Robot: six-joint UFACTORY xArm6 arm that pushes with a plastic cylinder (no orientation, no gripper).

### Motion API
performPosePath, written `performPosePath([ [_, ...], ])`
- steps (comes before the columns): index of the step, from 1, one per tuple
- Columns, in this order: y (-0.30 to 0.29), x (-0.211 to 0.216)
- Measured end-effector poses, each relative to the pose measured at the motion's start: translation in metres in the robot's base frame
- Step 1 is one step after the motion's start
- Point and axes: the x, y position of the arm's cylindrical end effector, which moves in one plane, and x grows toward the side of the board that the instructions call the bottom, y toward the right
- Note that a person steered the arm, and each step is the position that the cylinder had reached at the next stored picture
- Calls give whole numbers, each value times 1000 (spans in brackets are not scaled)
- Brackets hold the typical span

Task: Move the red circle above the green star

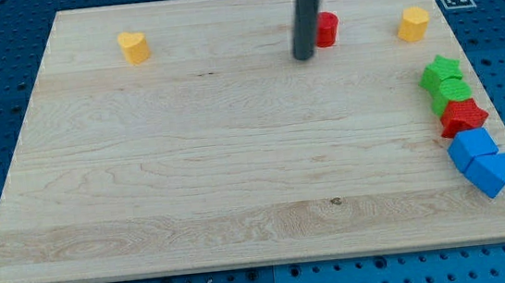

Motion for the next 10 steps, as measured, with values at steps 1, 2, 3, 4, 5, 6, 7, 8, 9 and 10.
performPosePath([
  [1,-14,-52],
  [2,20,-64],
  [3,73,-20],
  [4,103,2],
  [5,81,-1],
  [6,53,4],
  [7,72,8],
  [8,120,14],
  [9,126,15],
  [10,82,25],
])
